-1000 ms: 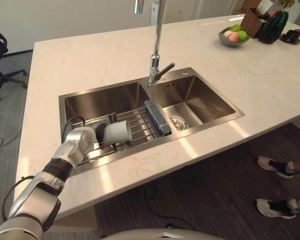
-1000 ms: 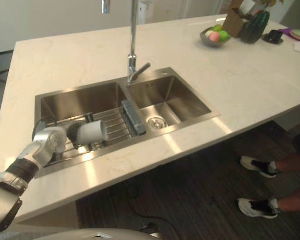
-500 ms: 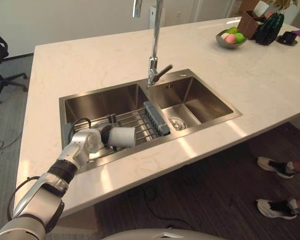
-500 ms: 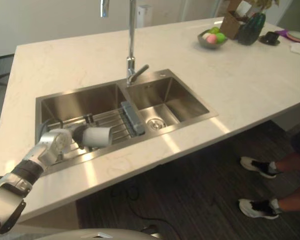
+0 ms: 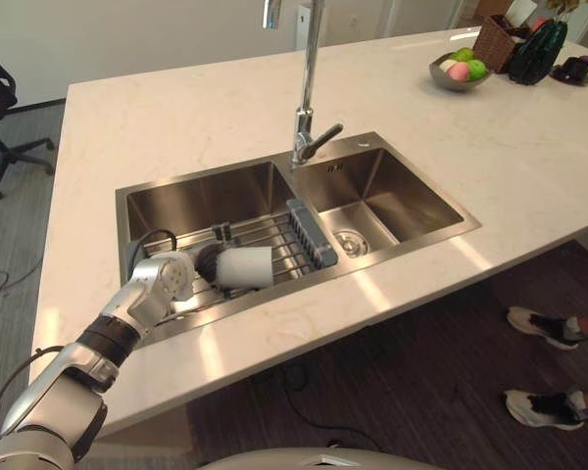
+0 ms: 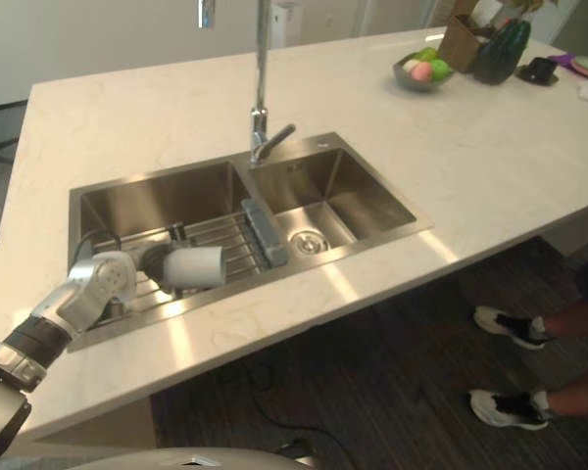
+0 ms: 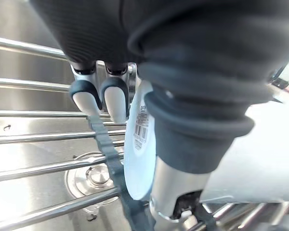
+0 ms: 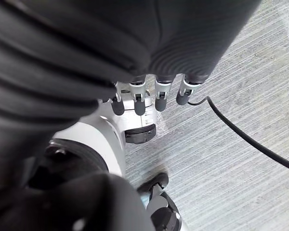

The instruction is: Walk over to the sink, pick up the cup, carry it to the dishwasher, place the cup inside the dishwasher, then close the dishwasher door

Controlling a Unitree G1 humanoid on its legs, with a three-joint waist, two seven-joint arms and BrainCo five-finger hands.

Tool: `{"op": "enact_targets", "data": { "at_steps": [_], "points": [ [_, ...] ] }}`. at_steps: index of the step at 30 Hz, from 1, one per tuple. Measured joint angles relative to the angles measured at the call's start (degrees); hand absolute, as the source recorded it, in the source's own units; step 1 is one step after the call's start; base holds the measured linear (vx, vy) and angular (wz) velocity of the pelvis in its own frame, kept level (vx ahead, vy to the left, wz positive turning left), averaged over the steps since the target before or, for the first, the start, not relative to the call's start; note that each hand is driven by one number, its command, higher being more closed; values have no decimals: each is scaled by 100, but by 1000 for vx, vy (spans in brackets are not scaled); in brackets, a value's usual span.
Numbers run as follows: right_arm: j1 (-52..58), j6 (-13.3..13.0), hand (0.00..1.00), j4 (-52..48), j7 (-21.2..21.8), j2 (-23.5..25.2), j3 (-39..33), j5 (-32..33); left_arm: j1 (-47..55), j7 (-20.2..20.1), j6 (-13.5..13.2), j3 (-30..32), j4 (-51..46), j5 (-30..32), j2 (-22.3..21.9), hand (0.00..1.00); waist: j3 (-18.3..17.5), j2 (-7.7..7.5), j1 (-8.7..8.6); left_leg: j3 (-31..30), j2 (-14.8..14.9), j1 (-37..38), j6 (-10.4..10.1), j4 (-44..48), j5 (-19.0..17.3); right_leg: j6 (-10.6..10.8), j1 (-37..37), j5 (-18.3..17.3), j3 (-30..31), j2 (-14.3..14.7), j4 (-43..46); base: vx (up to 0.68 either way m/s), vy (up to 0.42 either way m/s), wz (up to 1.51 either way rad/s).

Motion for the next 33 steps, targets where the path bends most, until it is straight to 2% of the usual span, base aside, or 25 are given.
{"op": "enact_targets", "data": {
  "at_steps": [4,11,14,20,23,28,31,33],
  "points": [
    [9,4,0,8,0,-4,-1,40,26,61,99,48,-483,-757,-2,100,-2,13,58,-41,0,-22,8,-1,21,-2,-2,-1,-22,0,11,-17,0,4],
    [27,13,0,30,-15,0,-15,101,419,617,308,666,-995,-2194,-98,100,-2,13,138,-97,0,-27,21,-2,47,-10,3,-6,-56,-1,49,-8,-1,2],
    [74,15,0,51,-14,11,-58,208,624,887,436,1016,-1165,-2770,-270,100,-2,5,267,-146,0,-49,29,-2,59,-27,11,-21,-134,-6,64,-8,-3,8],
    [55,8,0,199,-14,46,-89,263,973,1363,790,1418,-1267,-4100,-703,100,-8,-40,395,-263,-3,-126,32,-1,86,-38,10,-39,-233,-3,79,-1,-3,9],
    [37,45,0,220,-14,62,-152,322,1196,1594,841,1645,-1268,-4845,-832,100,-13,-65,441,-289,-3,-143,34,-1,96,-38,15,-39,-276,-2,78,0,-3,5],
    [46,73,0,232,-10,81,-307,327,1659,1905,849,2242,-1623,-5699,-1038,100,-9,-72,553,-322,-3,-143,40,-1,109,-38,42,-39,-315,-2,75,0,-6,3],
    [37,88,0,270,6,87,-370,328,1856,2011,721,2570,-1854,-6154,-1136,100,-7,-82,608,-431,-15,-133,51,-1,131,-44,147,-42,-403,-1,49,-9,-19,18],
    [39,136,0,306,27,97,-532,327,1905,2122,502,2805,-1957,-6419,-1281,100,-7,-104,708,-481,-15,-131,59,-2,152,-42,185,-42,-480,-1,39,-25,-17,11]
  ]
}}
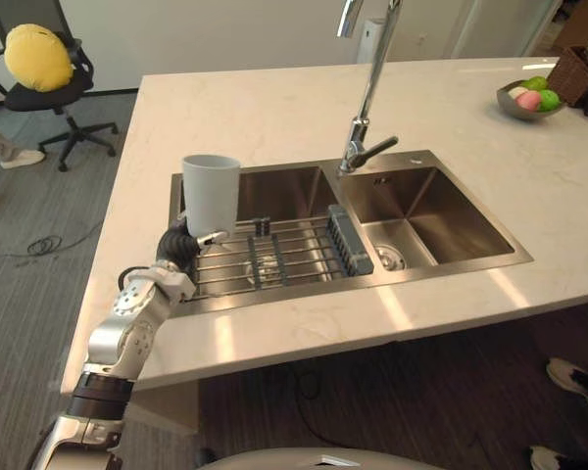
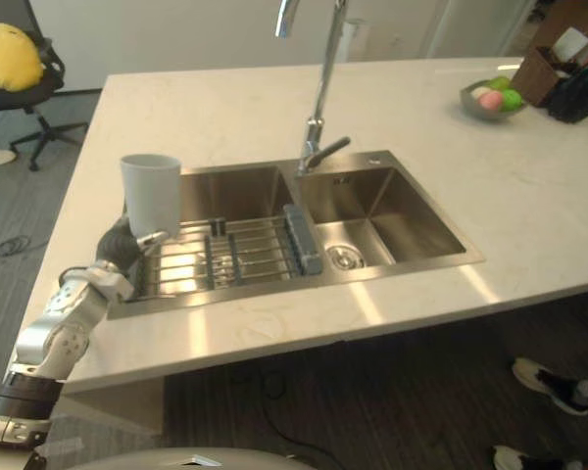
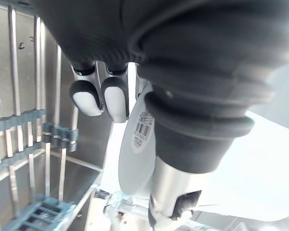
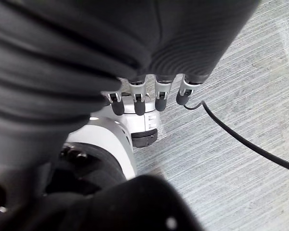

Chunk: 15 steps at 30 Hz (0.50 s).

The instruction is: Walk over to the sink, pick up the cup, carry it to the dishwasher, place the cup inside the dishwasher, then close the dishwasher door

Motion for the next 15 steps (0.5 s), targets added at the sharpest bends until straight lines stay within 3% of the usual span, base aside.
{"op": "enact_targets", "data": {
  "at_steps": [4,15],
  "points": [
    [-76,0,0,138,19,95,-179,1,205,230,-437,385,-213,-42,-198,100,-16,-39,109,-30,-1,-3,10,0,19,4,9,3,-17,-1,2,-23,-1,2],
    [-127,30,0,194,3,190,-421,-1,426,504,-1205,825,-495,449,-549,100,-37,-83,179,-127,-12,-4,8,0,32,16,100,9,-133,-1,-31,-1,-1,5]
  ]
}}
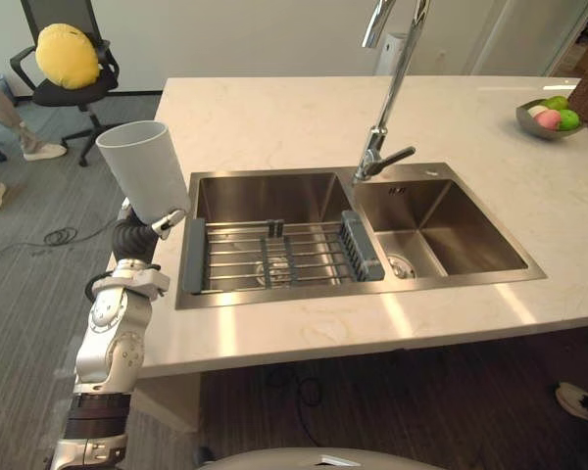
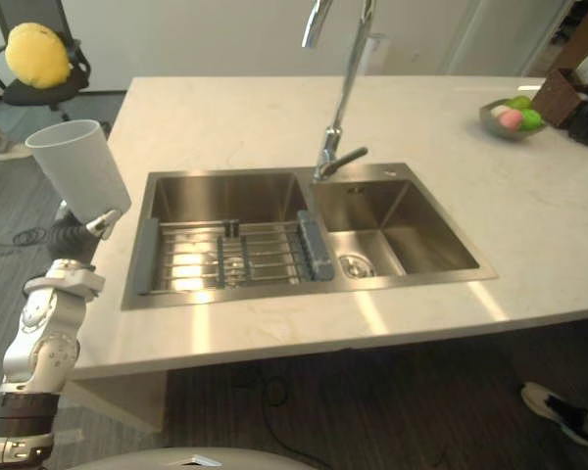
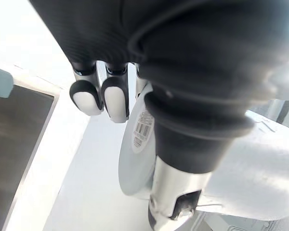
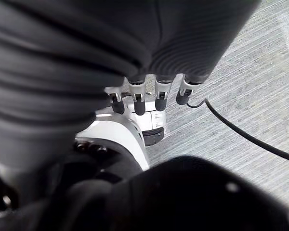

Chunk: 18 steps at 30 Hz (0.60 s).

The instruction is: Walk over to the sink, pick up the cup, carry it to the dishwasher, place the cup inside the dishwasher, then close the dishwasher door

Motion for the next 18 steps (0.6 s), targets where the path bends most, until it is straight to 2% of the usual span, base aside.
{"op": "enact_targets", "data": {
  "at_steps": [6,7,11,13,16,18],
  "points": [
    [-34,1,0,82,-2,16,-41,-1,38,80,-190,-3,-105,474,-78,100,-7,-13,12,1,0,26,-1,0,0,3,47,3,-14,3,-27,0,0,0],
    [-48,1,0,173,-3,33,-117,-7,134,79,-225,-29,-144,764,-235,100,-42,-54,85,8,2,88,-2,-1,-1,9,108,7,-10,6,-46,0,0,0],
    [-29,1,0,173,-3,34,-125,-7,135,79,-225,-30,-144,764,-236,100,-46,-57,70,32,5,98,-3,0,-6,9,109,7,5,7,-54,3,1,-3],
    [58,-1,0,190,-6,34,-212,1,206,93,-229,-20,-267,764,-349,100,-146,-72,86,178,35,126,-28,0,-24,32,46,29,215,28,-59,32,-3,-33],
    [195,-16,0,164,-159,161,-302,246,414,108,-437,-99,-619,762,-575,100,-353,-88,12,327,117,213,-73,0,-61,25,11,30,428,91,-55,36,-29,-30],
    [229,-43,0,153,-249,207,-364,507,409,106,-633,-186,-629,760,-820,100,-440,-76,-105,354,184,248,-91,0,-49,3,-8,24,497,160,-7,-9,-45,-14]
  ]
}}
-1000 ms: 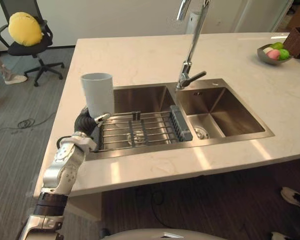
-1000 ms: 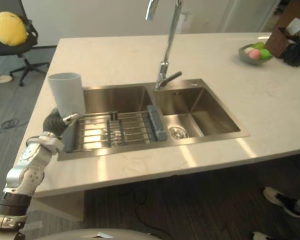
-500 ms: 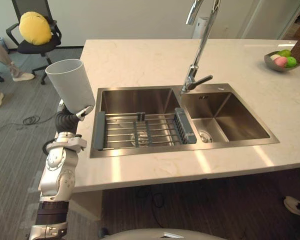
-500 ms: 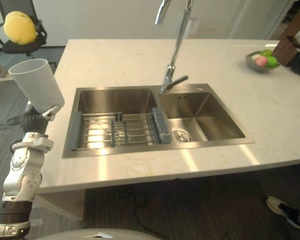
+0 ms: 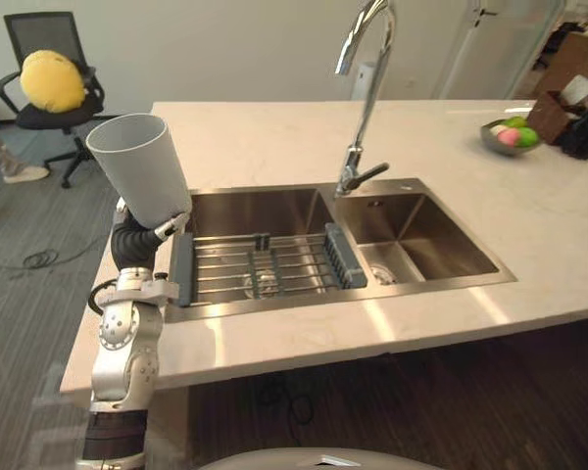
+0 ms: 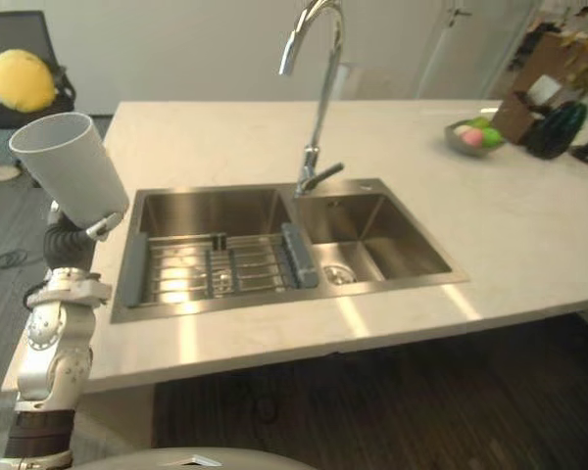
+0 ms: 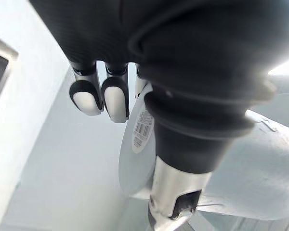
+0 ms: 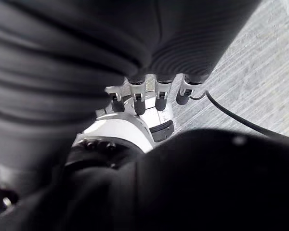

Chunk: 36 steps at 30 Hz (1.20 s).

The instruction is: Walk over to the sink, pick up the cup, carry it to the dishwasher, place the cup inside the dishwasher, then close the dishwasher door

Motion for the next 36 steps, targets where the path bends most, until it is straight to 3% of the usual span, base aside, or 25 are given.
{"op": "enact_targets", "data": {
  "at_steps": [7,11,16,18,19,21,22,23,24,25,26,27,28,29,30,31,32,33,34,36],
  "points": [
    [27,46,0,-30,-159,128,-387,604,19,114,-411,0,-169,-55,-339,100,53,112,62,-68,166,1,4,-2,25,-115,-77,-365,123,157,460,-75,-37,6],
    [97,48,0,-30,-192,149,-397,589,118,216,-701,263,-663,-56,-375,100,38,99,311,-231,115,-104,56,-1,65,-108,-61,-373,-10,118,478,-32,5,25],
    [90,48,0,5,-149,198,-547,284,505,430,-698,723,-997,1,-378,100,63,80,464,-919,-44,-666,176,521,140,-47,-5,-382,-627,-3,634,15,8,70],
    [34,53,0,12,-62,130,-531,18,759,501,-621,1202,-1319,24,-405,100,308,194,727,-1140,-132,-1065,278,1062,78,-66,209,-464,-1094,-20,661,-74,31,111],
    [33,55,0,12,-7,78,-492,-20,867,506,-621,1357,-1429,36,-435,100,366,257,761,-1157,-143,-1070,311,1059,59,-80,289,-529,-1245,-4,688,-134,36,120],
    [31,55,0,9,184,-65,-424,-352,1329,569,-638,1870,-1811,76,-543,100,474,372,931,-1253,-212,-1134,556,955,-36,-59,464,-713,-1726,-7,783,-124,-9,139],
    [19,57,0,11,285,-113,-365,-571,1587,586,-687,2094,-1948,74,-538,100,479,359,974,-837,-232,-1300,1113,966,-412,-136,541,-762,-1964,-2,723,-25,-56,171],
    [1,55,0,35,329,-122,-382,-639,1627,586,-688,2178,-1946,71,-540,100,488,288,982,-553,-258,-1365,1354,1045,-564,-213,516,-752,-2003,-71,643,11,-62,206],
    [-57,58,0,165,348,-161,-420,-683,1622,583,-697,2240,-1953,67,-564,100,508,270,987,-1,-211,-1599,1505,1381,-663,-305,516,-685,-2428,-167,638,-15,19,203],
    [-159,79,0,353,369,-234,-626,-697,1594,547,-733,2308,-1959,54,-593,100,515,279,1064,864,-7,-1800,1708,2413,-716,-304,519,-697,-2940,-334,829,-27,54,195],
    [-154,92,0,368,385,-265,-684,-694,1593,525,-744,2353,-1957,48,-597,100,514,287,1078,1244,98,-1770,1820,2898,-787,-296,533,-707,-3160,-426,929,187,171,201],
    [-97,126,0,361,390,-305,-756,-607,1567,421,-777,2441,-1941,-5,-598,100,521,340,1077,1733,264,-1518,1917,3654,-1082,-280,630,-722,-3597,-552,1157,248,225,219],
    [-70,141,0,223,465,-386,-790,-462,1429,278,-789,2396,-1942,-5,-594,100,650,577,1008,2001,212,-1442,1663,3675,-1122,-366,793,-812,-4054,-558,1551,186,272,241],
    [-85,159,0,197,507,-414,-835,-393,1314,195,-766,2314,-1929,-5,-566,100,730,584,936,2058,62,-1440,1769,3445,-1022,-399,755,-924,-4150,-636,1701,-117,211,290],
    [-215,176,0,273,521,-400,-978,-388,1109,76,-722,2277,-1926,-9,-607,100,733,591,767,1352,-542,-1336,1469,2110,-636,-488,624,-1085,-4121,-272,1331,-161,248,296],
    [-248,143,0,254,501,-218,-1052,-383,881,57,-749,2324,-1886,-59,-554,100,795,285,648,1005,-1071,-912,1554,1481,-723,-471,581,-765,-4366,-277,843,146,213,282],
    [-258,142,0,254,415,-189,-1057,-384,851,31,-762,2317,-1798,-95,-568,100,850,356,651,1187,-1007,-731,1594,1817,-1185,-13,651,-698,-4667,-395,975,381,152,222],
    [-241,160,0,211,392,-306,-1195,-324,870,-42,-750,2284,-1678,-240,-703,100,933,540,680,1336,-823,-76,1108,1325,-1413,-112,864,-769,-5114,-391,1452,369,76,137],
    [-214,186,0,183,412,-306,-1229,-285,858,-66,-753,2254,-1602,-282,-707,100,1027,479,700,1377,-988,95,1135,1069,-1199,-153,917,-870,-5228,-577,1587,98,94,139],
    [23,186,0,-32,326,-193,-1213,17,813,-205,-747,1908,-1487,-453,-646,100,951,488,617,1282,-1137,21,1236,724,-933,-248,959,-800,-5507,-555,1467,-44,123,125]
  ]
}}
